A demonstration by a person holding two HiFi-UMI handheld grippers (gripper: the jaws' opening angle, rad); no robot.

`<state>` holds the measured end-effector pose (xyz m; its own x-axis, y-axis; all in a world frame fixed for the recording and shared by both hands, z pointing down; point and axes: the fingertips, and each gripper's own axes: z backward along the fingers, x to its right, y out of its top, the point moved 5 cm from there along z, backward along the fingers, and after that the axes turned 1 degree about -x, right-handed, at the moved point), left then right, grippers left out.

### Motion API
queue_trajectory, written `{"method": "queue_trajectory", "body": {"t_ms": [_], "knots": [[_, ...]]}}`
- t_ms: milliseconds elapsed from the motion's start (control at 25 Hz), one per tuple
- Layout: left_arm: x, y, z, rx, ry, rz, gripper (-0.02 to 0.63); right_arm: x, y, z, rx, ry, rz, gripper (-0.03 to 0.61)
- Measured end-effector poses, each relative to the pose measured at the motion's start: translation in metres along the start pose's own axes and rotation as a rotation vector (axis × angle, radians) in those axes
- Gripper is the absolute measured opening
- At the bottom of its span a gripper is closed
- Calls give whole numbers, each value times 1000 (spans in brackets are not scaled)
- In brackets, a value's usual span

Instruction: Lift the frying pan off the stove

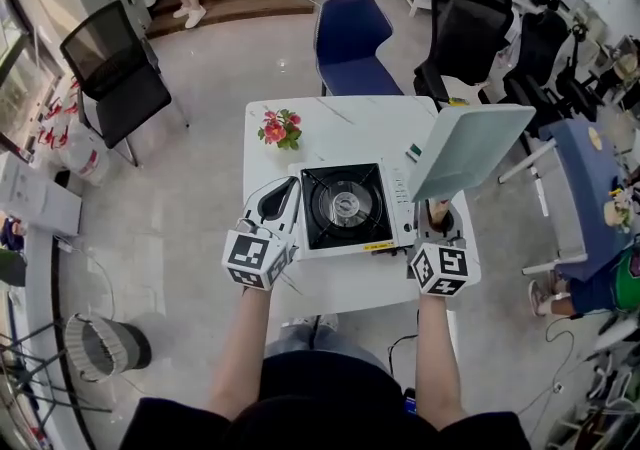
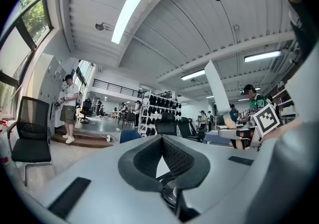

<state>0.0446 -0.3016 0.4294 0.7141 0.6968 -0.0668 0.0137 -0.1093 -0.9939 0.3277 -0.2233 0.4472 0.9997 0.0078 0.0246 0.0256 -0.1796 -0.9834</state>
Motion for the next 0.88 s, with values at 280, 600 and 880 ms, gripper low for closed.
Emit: {"method": "queue_trajectory", "body": {"t_ms": [280,600,880], "knots": [[2,1,4,2,-14,-3,18,-3,-6,15,19,-24,-24,76],[8,5,4,4,-27,-7,18,-3,-6,24,15,-30,-15,77],[6,4,7,7,-25,-10,18,-8,-6,24,21,-19,-18,77]]}}
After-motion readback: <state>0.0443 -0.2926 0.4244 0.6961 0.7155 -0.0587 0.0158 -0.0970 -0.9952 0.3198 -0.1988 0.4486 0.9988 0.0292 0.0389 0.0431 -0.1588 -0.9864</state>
